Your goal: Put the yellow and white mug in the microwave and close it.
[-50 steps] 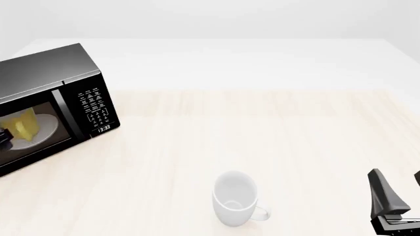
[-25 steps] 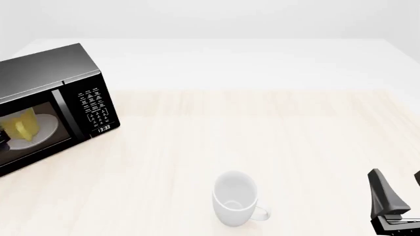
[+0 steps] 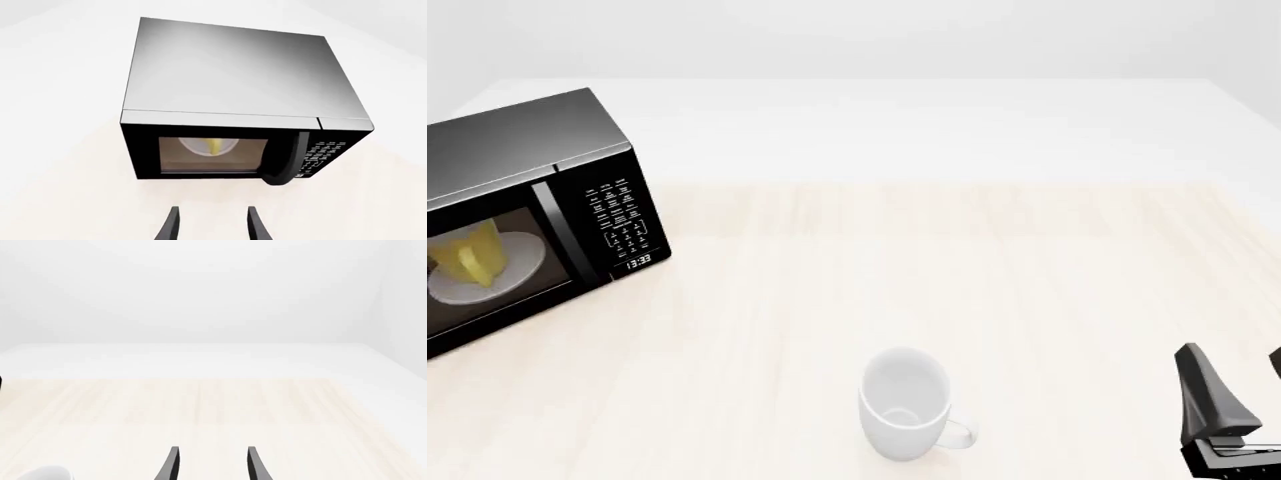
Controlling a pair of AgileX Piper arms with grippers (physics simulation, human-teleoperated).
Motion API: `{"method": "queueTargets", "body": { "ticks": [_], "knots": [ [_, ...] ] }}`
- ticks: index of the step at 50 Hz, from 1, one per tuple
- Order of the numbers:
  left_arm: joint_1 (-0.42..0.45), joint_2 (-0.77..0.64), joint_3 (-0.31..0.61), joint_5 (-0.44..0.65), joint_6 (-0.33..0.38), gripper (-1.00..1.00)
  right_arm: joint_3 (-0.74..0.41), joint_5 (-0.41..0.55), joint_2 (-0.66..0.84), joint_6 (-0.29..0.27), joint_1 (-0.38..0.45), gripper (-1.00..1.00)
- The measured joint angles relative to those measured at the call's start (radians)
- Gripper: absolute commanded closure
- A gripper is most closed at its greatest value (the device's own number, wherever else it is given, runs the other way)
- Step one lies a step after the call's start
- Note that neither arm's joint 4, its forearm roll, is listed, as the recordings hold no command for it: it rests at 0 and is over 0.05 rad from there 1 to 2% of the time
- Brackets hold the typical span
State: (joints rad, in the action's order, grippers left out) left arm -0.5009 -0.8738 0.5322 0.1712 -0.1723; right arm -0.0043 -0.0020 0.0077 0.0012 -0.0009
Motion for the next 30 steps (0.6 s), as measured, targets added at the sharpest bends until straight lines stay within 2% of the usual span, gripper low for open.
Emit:
{"method": "queueTargets", "body": {
  "ticks": [30],
  "knots": [
    [0.031, 0.177, 0.127, 0.183, -0.053, -1.00, 0.000, 0.000, 0.000, 0.000, 0.000, -1.00]
  ]
}}
